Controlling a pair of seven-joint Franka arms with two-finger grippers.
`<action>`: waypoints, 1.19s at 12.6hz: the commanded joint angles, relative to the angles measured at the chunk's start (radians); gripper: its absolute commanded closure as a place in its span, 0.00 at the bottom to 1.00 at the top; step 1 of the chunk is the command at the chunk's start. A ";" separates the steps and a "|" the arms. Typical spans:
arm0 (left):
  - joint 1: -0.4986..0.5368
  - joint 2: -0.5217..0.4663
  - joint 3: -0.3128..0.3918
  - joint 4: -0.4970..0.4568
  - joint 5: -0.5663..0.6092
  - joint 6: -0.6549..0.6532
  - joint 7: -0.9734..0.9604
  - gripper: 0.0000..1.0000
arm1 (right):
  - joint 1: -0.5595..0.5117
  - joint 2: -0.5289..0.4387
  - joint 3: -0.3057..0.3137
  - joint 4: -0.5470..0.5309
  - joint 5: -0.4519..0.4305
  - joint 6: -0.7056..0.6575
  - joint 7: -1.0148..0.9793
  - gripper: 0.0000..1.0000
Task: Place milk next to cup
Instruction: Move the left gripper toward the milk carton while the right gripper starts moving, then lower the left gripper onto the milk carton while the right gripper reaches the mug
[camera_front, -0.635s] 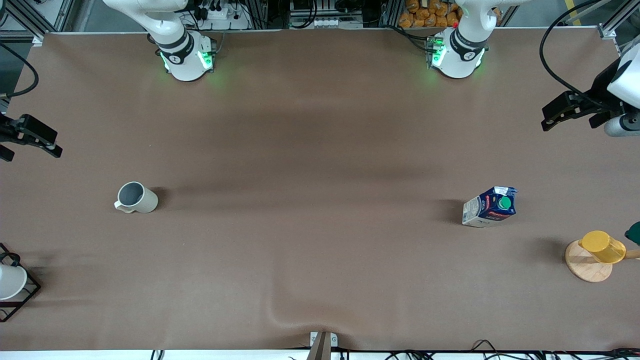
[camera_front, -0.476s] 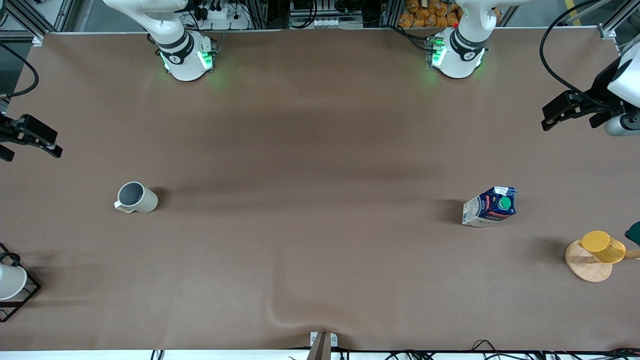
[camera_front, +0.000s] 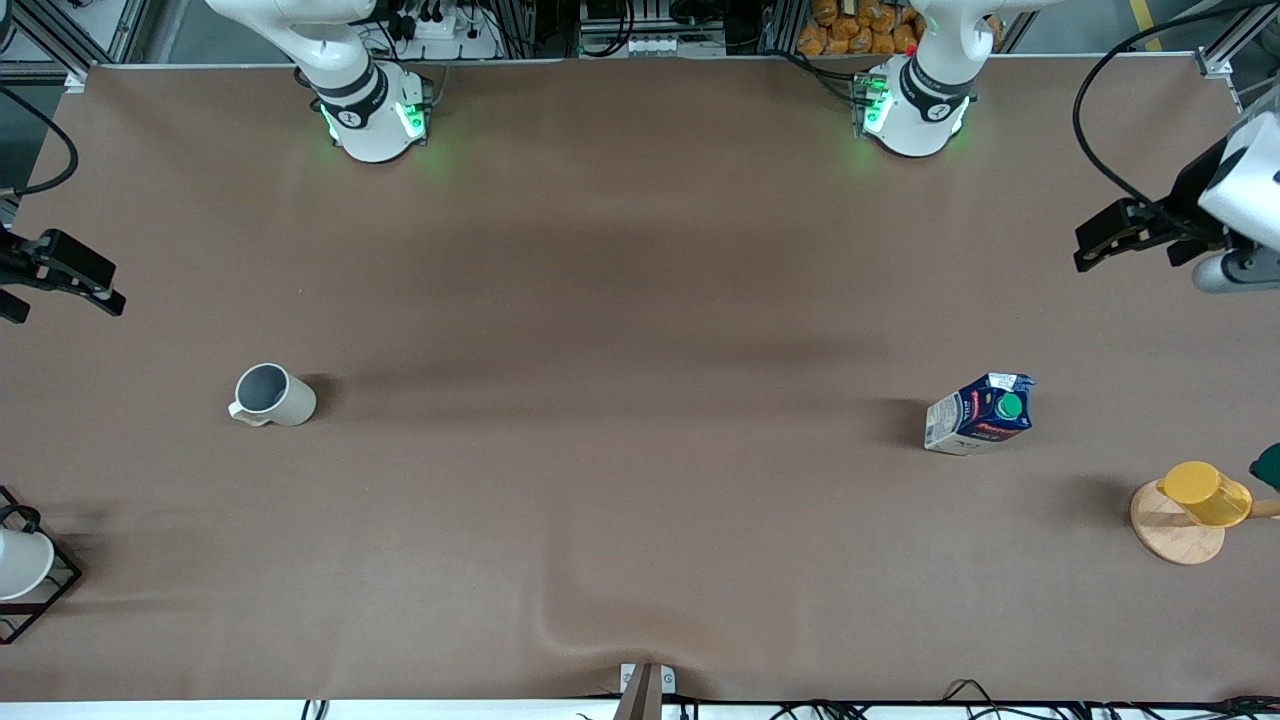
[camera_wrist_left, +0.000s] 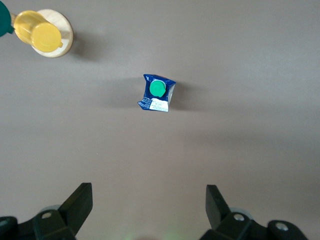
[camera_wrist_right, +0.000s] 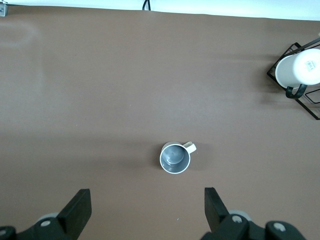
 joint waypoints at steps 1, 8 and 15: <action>0.010 0.032 -0.004 0.001 0.010 0.045 0.022 0.00 | -0.010 0.005 0.002 0.003 -0.010 -0.013 0.002 0.00; 0.009 0.117 0.002 -0.029 0.011 0.139 0.022 0.00 | -0.021 0.149 0.002 0.014 -0.033 0.012 -0.001 0.00; 0.033 0.189 0.004 -0.137 0.026 0.312 0.025 0.00 | -0.067 0.221 0.000 -0.018 -0.025 0.036 -0.053 0.00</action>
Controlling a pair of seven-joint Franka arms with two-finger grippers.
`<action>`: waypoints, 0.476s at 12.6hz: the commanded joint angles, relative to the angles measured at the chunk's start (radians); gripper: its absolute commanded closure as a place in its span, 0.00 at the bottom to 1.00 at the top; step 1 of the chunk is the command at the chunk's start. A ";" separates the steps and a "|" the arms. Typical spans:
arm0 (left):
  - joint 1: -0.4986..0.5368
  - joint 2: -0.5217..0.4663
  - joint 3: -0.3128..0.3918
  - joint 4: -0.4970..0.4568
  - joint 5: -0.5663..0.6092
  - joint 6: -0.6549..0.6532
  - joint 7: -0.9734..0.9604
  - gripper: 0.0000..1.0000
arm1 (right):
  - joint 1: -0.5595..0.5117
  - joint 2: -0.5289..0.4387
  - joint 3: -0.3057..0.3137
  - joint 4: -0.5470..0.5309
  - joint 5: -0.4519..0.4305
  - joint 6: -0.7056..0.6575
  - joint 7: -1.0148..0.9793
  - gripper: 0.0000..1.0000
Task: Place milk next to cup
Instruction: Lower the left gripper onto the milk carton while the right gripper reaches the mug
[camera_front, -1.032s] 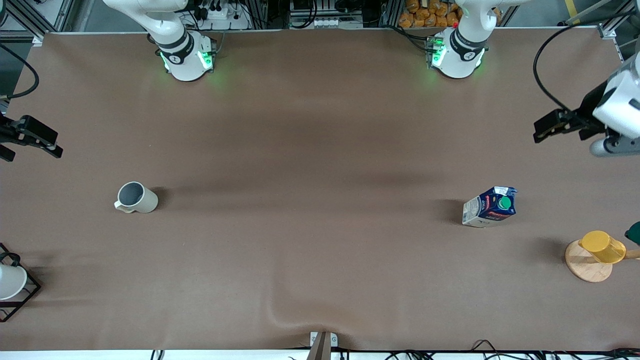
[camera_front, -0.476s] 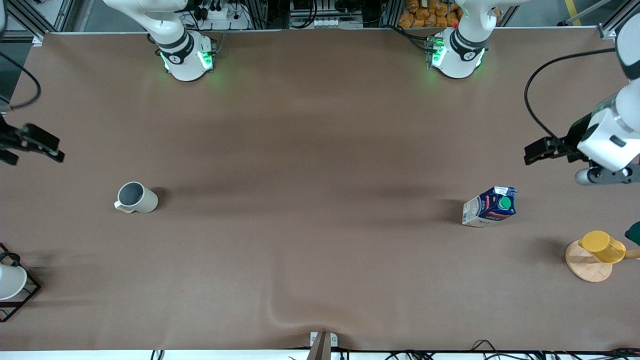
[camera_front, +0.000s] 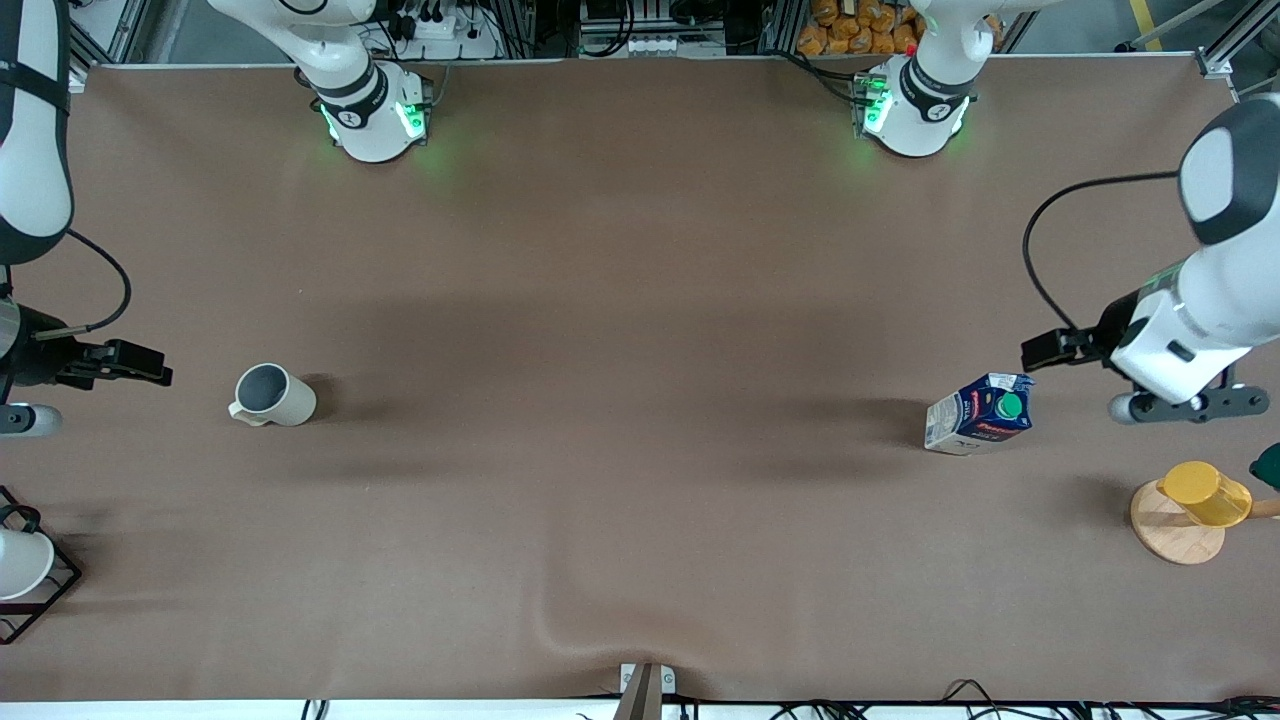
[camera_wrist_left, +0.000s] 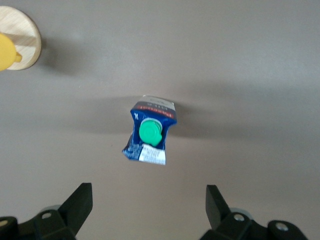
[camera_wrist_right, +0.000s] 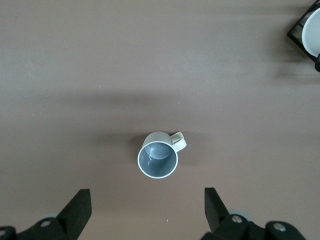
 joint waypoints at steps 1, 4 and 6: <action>0.019 -0.008 -0.004 -0.060 0.028 0.063 0.025 0.00 | -0.011 0.017 0.008 -0.026 -0.021 -0.011 -0.013 0.00; 0.019 0.028 -0.002 -0.066 0.028 0.063 0.029 0.00 | -0.020 0.031 0.008 -0.119 -0.027 0.081 -0.016 0.00; 0.022 0.042 -0.002 -0.066 0.028 0.063 0.031 0.00 | -0.042 0.049 0.008 -0.176 -0.028 0.153 -0.054 0.00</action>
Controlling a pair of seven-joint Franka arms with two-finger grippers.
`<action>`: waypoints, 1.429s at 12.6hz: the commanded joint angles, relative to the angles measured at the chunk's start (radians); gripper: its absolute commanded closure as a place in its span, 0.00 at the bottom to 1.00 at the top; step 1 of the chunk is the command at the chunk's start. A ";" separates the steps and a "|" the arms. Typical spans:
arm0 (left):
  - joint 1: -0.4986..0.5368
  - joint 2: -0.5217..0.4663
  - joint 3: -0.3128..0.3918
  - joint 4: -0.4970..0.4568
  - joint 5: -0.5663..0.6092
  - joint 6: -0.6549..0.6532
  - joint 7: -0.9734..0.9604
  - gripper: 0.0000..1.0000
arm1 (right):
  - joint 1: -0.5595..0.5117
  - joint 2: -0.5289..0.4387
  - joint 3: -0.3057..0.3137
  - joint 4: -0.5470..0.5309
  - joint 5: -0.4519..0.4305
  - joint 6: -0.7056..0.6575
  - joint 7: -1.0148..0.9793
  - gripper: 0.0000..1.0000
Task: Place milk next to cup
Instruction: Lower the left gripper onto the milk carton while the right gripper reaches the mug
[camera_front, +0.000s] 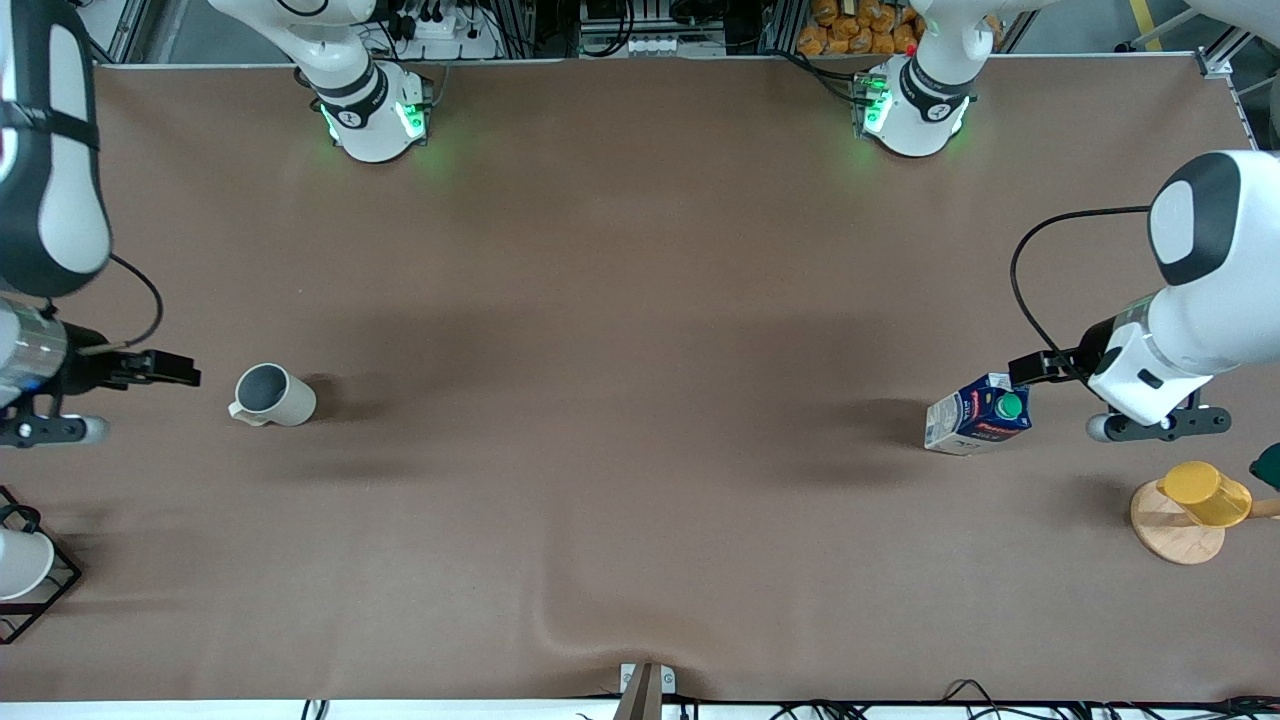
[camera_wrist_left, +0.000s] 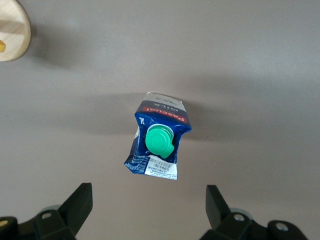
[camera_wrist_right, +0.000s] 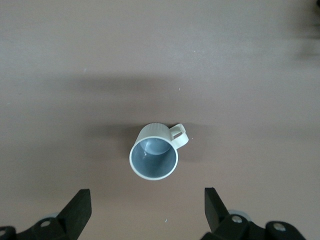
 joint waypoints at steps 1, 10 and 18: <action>0.007 0.012 -0.003 -0.007 0.024 0.016 0.025 0.00 | -0.063 0.023 0.011 -0.075 -0.018 0.081 -0.066 0.00; -0.021 0.107 -0.014 0.016 0.113 0.028 0.018 0.00 | -0.105 0.118 0.012 -0.158 -0.005 0.180 -0.144 0.04; -0.025 0.140 -0.014 0.016 0.107 0.028 0.023 0.00 | -0.106 0.161 0.014 -0.191 0.030 0.191 -0.132 0.61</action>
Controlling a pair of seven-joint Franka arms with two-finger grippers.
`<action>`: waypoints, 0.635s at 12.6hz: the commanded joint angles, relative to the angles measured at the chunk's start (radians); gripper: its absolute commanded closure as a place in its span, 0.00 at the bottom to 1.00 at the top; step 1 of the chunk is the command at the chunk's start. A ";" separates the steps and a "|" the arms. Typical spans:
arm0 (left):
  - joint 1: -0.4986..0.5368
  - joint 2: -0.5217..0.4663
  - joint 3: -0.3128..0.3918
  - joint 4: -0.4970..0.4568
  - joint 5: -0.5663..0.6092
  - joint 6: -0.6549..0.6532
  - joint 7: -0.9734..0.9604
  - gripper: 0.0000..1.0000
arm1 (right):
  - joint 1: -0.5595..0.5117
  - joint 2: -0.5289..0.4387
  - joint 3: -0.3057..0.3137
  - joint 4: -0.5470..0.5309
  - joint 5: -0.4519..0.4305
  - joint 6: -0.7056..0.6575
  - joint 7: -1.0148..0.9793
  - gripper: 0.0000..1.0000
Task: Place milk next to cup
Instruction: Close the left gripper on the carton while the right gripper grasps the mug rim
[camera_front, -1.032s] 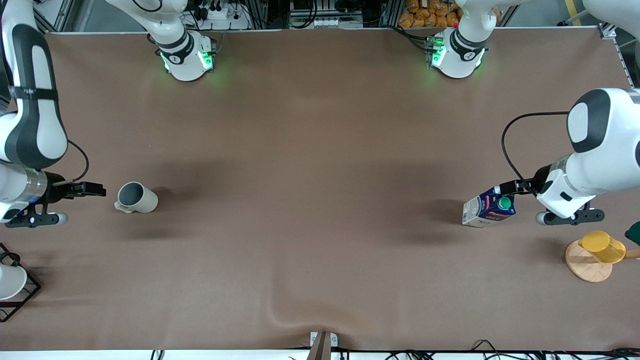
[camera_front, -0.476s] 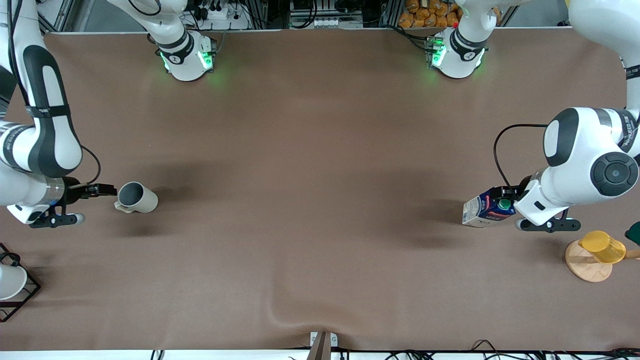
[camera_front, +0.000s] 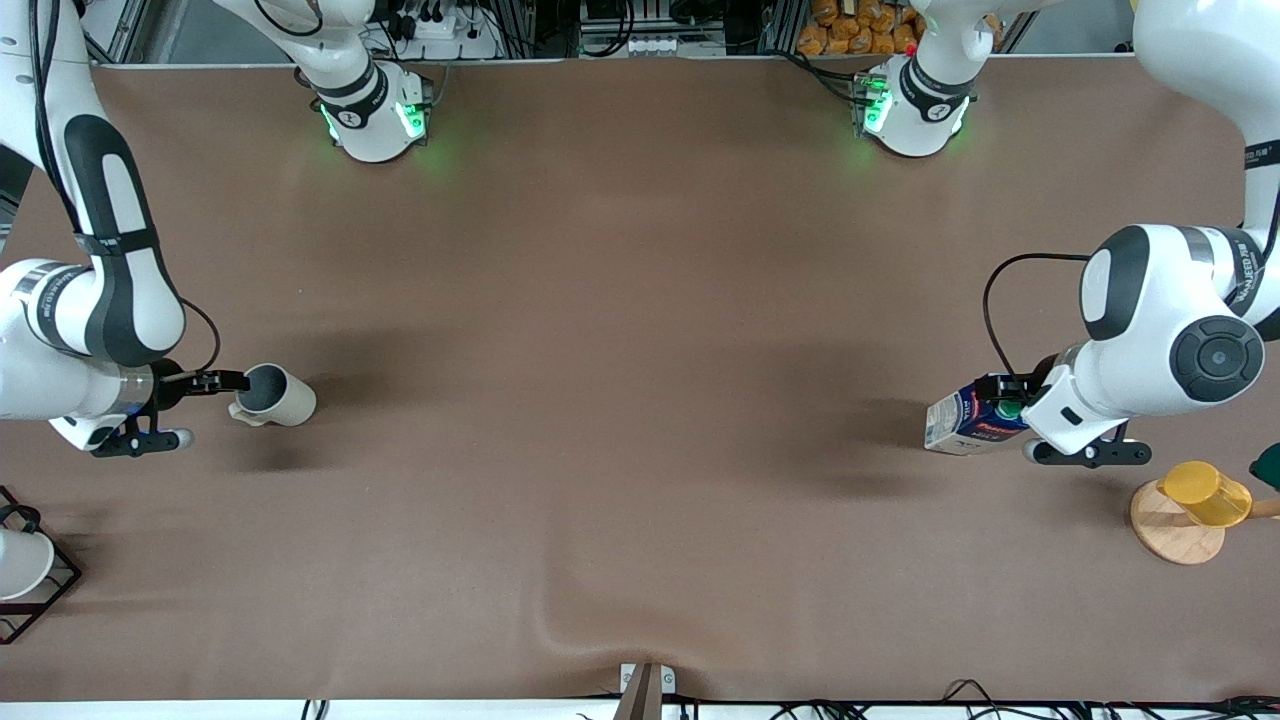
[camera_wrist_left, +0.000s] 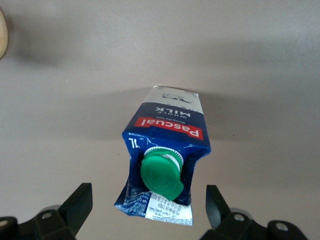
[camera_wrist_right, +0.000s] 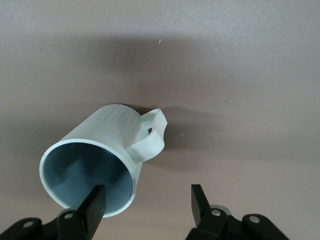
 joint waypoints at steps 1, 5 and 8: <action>0.000 0.018 -0.002 0.017 -0.005 0.000 0.005 0.00 | -0.008 0.002 0.007 -0.030 0.032 0.022 0.008 0.75; 0.000 0.033 -0.002 0.018 -0.001 0.002 0.005 0.00 | 0.009 -0.001 0.007 -0.035 0.051 0.017 0.091 1.00; -0.002 0.035 -0.002 0.017 -0.002 0.002 0.003 0.00 | 0.018 -0.008 0.007 0.011 0.052 -0.050 0.115 1.00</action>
